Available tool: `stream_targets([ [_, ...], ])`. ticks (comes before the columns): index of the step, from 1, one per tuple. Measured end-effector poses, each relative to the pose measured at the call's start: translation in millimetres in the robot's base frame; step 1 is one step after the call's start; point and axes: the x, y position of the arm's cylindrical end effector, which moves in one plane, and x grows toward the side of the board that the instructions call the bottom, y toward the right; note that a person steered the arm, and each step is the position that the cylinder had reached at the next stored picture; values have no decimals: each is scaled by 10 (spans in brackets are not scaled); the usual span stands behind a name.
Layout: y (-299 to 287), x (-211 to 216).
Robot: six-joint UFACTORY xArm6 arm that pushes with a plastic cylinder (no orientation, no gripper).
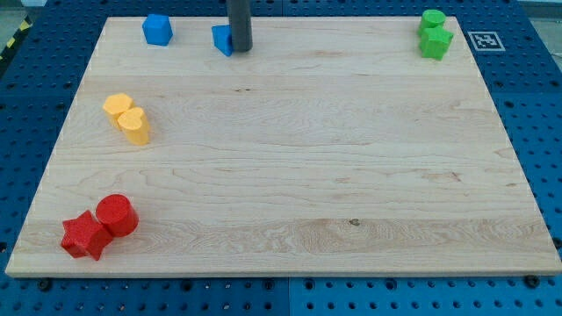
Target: Push the triangle into the cube
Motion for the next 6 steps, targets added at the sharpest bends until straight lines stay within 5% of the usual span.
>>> stream_targets([
  [6,-386,-414],
])
